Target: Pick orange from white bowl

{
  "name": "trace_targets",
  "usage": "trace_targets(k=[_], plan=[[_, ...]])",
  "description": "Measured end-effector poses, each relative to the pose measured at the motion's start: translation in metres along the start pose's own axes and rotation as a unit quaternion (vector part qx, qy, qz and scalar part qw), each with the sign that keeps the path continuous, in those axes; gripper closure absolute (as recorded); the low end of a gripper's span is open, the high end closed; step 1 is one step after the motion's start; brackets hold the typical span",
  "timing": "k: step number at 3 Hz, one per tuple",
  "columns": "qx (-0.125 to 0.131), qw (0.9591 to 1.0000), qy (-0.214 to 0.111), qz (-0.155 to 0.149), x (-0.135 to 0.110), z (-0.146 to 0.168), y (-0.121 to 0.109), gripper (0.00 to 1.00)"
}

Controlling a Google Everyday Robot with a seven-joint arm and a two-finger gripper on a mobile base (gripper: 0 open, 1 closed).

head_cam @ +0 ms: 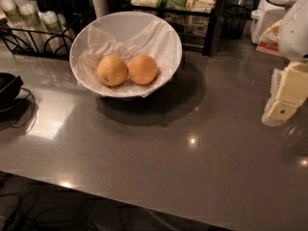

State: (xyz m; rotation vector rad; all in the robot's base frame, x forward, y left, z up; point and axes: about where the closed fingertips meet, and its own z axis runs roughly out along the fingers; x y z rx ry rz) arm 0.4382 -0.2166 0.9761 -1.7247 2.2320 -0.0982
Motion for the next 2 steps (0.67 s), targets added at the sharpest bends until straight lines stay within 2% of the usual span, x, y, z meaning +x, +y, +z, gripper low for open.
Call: trace_targets(k=[1, 2], plan=[[0.0, 1.0, 0.0, 0.0, 0.0, 0.0, 0.0, 0.0], [0.005, 0.9995, -0.018, -0.025, -0.029, 0.016, -0.015, 0.0]])
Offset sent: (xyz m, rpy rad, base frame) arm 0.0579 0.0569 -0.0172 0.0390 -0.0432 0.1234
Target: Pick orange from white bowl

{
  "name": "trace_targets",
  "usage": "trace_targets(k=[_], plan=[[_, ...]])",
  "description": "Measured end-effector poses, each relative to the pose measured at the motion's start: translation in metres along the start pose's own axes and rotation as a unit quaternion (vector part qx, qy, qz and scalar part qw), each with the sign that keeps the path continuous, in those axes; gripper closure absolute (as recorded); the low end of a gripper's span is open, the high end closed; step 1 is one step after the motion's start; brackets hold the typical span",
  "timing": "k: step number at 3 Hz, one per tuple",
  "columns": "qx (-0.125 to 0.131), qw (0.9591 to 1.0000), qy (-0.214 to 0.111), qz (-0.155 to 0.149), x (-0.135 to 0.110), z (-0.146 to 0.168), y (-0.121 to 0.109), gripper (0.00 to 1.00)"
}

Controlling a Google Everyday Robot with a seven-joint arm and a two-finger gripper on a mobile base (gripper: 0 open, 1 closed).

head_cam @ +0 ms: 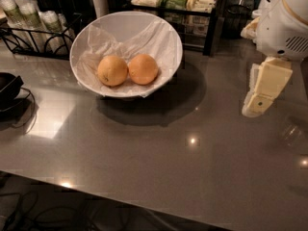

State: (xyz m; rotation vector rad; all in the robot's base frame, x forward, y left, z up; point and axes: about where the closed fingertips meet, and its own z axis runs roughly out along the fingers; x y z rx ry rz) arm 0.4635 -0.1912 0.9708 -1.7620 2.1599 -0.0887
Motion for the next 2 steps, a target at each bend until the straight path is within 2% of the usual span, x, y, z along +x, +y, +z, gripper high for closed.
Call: trace_targets(k=[1, 2], plan=[[-0.002, 0.9985, -0.033, -0.044, -0.0517, 0.0228, -0.0201, 0.0], [-0.002, 0.9985, -0.034, -0.044, -0.0518, 0.0229, -0.0202, 0.0]])
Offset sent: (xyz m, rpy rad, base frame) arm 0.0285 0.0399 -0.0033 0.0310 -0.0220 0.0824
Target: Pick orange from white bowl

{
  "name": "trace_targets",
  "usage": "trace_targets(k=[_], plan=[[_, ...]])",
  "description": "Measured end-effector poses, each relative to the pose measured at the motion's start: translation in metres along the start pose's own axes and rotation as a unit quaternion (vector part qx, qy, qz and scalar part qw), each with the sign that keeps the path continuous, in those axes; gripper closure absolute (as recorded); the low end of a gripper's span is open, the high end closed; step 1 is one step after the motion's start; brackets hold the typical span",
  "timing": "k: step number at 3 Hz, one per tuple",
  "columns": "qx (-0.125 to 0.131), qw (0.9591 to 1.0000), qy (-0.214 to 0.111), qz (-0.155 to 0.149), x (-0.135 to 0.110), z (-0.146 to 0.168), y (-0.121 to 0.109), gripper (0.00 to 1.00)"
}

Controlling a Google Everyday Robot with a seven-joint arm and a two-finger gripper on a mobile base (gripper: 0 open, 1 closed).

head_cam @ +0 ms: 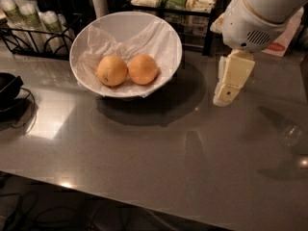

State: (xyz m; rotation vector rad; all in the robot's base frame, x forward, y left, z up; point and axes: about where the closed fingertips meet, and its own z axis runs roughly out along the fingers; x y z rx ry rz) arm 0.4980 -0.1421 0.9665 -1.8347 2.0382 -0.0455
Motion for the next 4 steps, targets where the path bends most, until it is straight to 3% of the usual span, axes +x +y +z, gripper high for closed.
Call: trace_targets(k=[3, 4], plan=[[0.016, 0.9965, -0.08, -0.014, -0.049, 0.05, -0.052, 0.0], [0.016, 0.9965, -0.08, -0.014, -0.049, 0.05, -0.052, 0.0]])
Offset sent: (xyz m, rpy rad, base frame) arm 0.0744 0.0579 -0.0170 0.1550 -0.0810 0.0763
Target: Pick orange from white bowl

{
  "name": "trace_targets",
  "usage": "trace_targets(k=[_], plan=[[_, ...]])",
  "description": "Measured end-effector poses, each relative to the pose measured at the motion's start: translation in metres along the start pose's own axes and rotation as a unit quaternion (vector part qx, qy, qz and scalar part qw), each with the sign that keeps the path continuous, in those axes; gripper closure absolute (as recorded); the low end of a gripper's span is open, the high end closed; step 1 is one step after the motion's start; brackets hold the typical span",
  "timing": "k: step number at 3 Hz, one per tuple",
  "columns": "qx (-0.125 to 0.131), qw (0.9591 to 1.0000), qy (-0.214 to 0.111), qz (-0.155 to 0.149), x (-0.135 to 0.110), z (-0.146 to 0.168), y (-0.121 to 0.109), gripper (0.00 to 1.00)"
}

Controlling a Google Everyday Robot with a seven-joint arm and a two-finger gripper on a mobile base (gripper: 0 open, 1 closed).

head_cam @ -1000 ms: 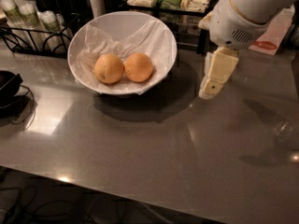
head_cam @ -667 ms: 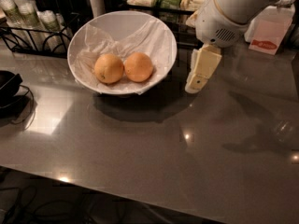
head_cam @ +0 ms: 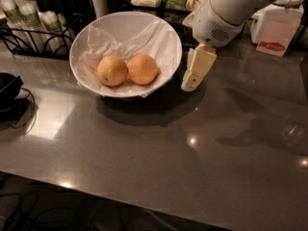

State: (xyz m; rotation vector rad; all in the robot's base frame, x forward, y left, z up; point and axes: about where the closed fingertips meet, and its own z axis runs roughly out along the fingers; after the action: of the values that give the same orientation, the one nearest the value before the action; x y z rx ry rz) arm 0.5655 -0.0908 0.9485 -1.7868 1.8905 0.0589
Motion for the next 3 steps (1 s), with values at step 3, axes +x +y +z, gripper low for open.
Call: trace_targets(k=[3], plan=[[-0.056, 0.9888, -0.136, 0.027, -0.065, 0.033, -0.009, 0.0]])
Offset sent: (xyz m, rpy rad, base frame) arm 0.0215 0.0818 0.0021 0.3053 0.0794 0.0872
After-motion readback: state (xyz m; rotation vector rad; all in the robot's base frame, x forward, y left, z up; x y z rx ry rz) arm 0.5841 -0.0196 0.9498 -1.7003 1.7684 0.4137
